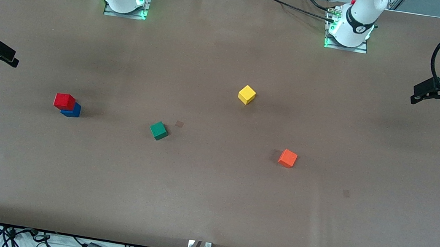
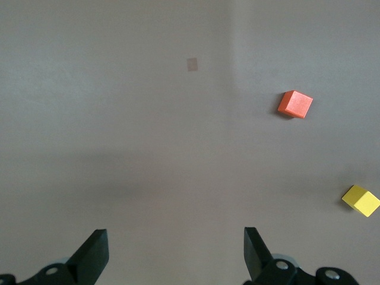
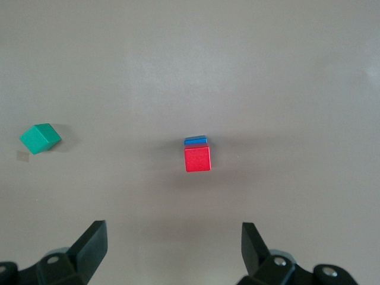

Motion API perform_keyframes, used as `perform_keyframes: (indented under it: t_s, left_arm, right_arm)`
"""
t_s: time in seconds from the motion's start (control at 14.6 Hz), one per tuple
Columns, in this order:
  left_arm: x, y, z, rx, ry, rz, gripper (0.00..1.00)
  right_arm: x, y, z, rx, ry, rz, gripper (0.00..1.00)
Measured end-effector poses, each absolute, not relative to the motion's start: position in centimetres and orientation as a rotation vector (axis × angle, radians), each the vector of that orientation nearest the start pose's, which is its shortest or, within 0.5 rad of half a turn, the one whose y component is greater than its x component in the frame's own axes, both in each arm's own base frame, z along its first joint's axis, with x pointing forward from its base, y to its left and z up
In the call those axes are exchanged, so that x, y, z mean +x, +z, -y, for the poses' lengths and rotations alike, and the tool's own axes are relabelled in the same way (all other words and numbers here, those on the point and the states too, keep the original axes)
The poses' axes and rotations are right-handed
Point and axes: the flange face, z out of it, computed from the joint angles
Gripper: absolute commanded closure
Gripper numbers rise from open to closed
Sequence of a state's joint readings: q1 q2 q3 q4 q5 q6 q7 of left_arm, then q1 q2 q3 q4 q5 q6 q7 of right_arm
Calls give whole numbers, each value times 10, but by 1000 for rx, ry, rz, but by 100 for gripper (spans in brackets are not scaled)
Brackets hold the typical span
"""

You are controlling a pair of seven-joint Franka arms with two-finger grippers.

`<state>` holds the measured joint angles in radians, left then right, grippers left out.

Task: Pass red block to right arm, stack on blue

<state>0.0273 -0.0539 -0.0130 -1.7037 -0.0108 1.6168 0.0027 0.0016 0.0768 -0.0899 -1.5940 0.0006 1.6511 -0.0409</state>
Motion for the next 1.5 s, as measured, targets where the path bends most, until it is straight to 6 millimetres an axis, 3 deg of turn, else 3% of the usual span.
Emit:
perform_keyframes:
  t_s: [0.34, 1.5]
  left_arm:
    - [539, 595, -6, -3151, 52, 19, 0]
    - [539, 595, -6, -3151, 52, 19, 0]
  right_arm:
    - [569, 574, 48, -3166, 0, -59, 0]
    - [567, 580, 46, -3169, -26, -52, 0]
